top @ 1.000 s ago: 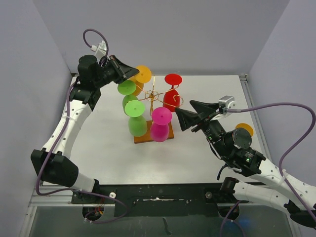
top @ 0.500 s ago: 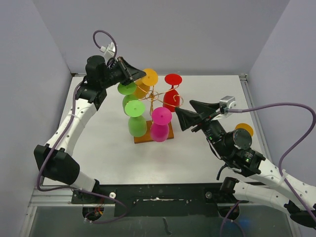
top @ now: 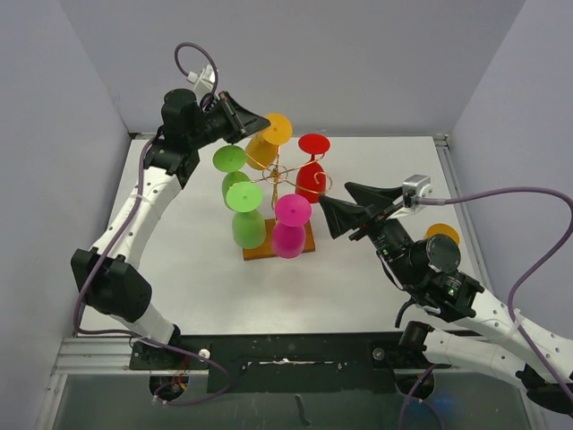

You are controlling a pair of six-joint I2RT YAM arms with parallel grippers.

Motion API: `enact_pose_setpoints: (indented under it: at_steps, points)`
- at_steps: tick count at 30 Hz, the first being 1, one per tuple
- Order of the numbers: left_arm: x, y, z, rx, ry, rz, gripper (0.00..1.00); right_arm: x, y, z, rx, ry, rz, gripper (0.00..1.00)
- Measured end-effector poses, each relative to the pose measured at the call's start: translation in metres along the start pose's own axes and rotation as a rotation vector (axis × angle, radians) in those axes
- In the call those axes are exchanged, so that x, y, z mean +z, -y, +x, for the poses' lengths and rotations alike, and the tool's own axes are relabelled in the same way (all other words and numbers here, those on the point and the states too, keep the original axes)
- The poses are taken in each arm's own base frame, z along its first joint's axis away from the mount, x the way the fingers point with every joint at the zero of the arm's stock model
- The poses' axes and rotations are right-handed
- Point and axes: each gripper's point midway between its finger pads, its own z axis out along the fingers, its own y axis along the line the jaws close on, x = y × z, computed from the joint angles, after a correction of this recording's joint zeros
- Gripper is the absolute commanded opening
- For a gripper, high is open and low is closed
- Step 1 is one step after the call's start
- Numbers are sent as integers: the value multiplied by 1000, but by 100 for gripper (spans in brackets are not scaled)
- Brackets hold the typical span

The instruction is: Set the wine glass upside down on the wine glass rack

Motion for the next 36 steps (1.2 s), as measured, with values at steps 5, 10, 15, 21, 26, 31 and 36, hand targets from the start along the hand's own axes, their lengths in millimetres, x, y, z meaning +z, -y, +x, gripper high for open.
enact_pose_setpoints:
  at_steps: [5, 10, 15, 21, 26, 31, 36]
  points:
    - [6, -2, -4, 0, 3, -2, 0, -7, -3, -13, 33, 33, -22, 70]
    - [11, -7, -10, 3, 23, -17, 0, -11, -5, -19, 60, 47, -32, 70]
    - [15, -15, -10, 3, 20, -37, 0, -11, -5, -17, 69, 39, -31, 70]
    - [12, -24, -13, 12, 26, -62, 0, -11, -5, -17, 78, 36, -30, 70]
    - [9, -28, -17, 8, 33, -73, 0, -11, -5, -15, 78, 34, -30, 70]
    - [2, -27, -19, 10, 41, -82, 0, -11, -5, -14, 80, 34, -30, 70]
    - [-10, -26, -17, 15, 48, -91, 1, -15, -3, -12, 85, 45, -33, 70]
